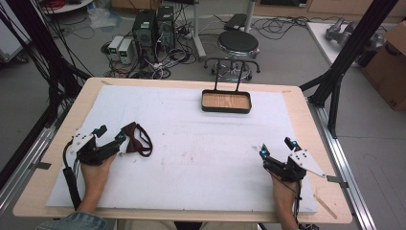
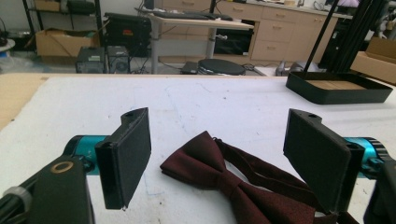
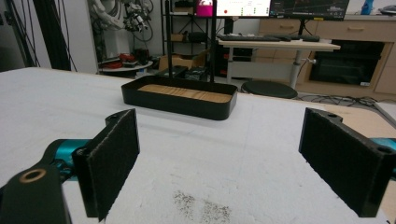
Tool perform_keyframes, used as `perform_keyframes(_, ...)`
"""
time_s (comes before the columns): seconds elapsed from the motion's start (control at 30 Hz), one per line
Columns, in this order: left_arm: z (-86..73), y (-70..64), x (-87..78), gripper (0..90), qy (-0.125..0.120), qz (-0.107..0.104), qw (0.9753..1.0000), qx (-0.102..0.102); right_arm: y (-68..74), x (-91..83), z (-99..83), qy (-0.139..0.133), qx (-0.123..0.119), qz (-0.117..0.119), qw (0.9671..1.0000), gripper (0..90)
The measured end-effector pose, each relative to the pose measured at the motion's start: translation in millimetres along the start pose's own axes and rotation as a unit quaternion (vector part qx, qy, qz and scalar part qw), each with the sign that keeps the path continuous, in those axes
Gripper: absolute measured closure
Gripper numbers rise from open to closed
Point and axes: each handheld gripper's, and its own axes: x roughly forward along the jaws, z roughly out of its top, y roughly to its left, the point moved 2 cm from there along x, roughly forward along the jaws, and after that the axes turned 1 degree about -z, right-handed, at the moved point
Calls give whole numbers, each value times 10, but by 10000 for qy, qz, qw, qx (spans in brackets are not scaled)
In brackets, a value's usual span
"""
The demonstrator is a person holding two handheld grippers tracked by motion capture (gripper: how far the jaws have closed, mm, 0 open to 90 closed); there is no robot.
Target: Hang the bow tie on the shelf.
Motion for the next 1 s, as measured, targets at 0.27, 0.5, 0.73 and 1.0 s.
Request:
perform_keyframes(0.27,-2,11,-3,227,27,47,10000,-22,1,2,-2,16,-13,3,10000,116)
perform_keyframes(0.5,-7,8,4,220,53,38,10000,-35,7,5,-5,41,-6,8,10000,116)
perform_keyframes(0.73,-7,10,6,220,43,24,10000,-57,7,10,-4,40,-46,1,10000,116)
perform_keyframes(1.0,-9,0,8,220,60,12,10000,-33,11,14,-6,69,-16,5,10000,116)
